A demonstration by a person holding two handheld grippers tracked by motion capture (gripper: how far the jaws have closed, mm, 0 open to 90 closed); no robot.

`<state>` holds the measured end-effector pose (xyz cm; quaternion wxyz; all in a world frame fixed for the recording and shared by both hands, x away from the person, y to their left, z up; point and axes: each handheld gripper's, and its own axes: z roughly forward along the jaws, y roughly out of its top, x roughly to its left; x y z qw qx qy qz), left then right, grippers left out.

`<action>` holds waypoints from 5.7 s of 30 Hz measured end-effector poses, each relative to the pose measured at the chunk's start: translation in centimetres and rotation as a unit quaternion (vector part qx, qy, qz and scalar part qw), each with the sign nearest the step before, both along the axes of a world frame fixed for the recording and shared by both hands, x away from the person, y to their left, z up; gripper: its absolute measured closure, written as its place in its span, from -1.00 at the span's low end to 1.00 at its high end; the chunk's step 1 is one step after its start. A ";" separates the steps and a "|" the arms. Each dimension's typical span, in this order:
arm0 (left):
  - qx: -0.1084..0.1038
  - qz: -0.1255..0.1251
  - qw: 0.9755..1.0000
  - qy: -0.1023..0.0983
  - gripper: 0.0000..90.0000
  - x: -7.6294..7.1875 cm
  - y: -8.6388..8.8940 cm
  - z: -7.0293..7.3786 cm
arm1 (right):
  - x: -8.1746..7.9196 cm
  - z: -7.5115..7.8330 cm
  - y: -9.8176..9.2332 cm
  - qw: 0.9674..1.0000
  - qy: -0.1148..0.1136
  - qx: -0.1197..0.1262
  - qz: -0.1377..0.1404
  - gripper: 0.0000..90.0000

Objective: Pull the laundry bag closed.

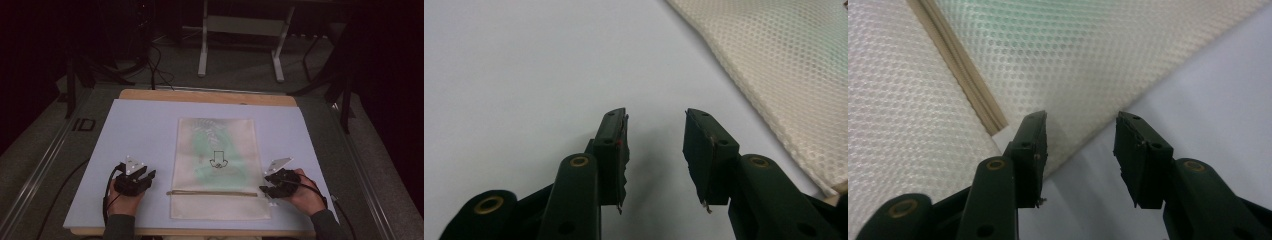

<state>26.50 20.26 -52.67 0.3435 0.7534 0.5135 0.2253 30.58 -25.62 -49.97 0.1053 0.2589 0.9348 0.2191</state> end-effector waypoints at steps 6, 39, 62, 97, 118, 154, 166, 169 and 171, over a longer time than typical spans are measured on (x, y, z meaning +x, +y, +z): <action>-0.002 -0.003 1.000 -0.002 0.36 -0.1 0.0 0.1 | -0.1 0.1 0.7 1.000 -0.001 -0.003 0.012 0.24; 0.002 -0.009 1.000 -0.012 0.35 -0.3 -0.2 0.2 | -0.9 0.1 6.5 0.995 0.008 -0.024 0.095 0.17; 0.008 -0.013 1.000 -0.017 0.34 -0.3 -0.4 0.3 | -1.3 0.5 10.6 0.988 0.009 -0.028 0.154 0.14; 0.013 -0.012 1.000 -0.023 0.32 -0.4 -0.5 0.3 | -1.6 0.3 15.0 0.979 0.013 -0.025 0.203 0.18; 0.008 -0.013 1.000 -0.024 0.32 -0.5 -0.4 0.3 | -1.5 0.6 17.9 0.975 0.013 -0.013 0.223 0.29; 0.007 -0.013 1.000 -0.017 0.29 -0.4 -0.3 0.2 | -1.4 0.4 24.2 0.965 0.023 -0.004 0.262 0.35; 0.007 -0.014 1.000 -0.018 0.29 -0.3 -0.3 0.2 | -1.3 0.6 25.5 0.966 0.023 0.004 0.258 0.37; 0.006 -0.014 1.000 -0.018 0.29 -0.3 -0.3 0.2 | -1.2 0.6 25.8 0.966 0.020 0.006 0.258 0.40; 0.006 -0.013 1.000 -0.018 0.29 -0.3 -0.3 0.2 | -1.2 0.6 26.0 0.967 0.024 0.014 0.253 0.42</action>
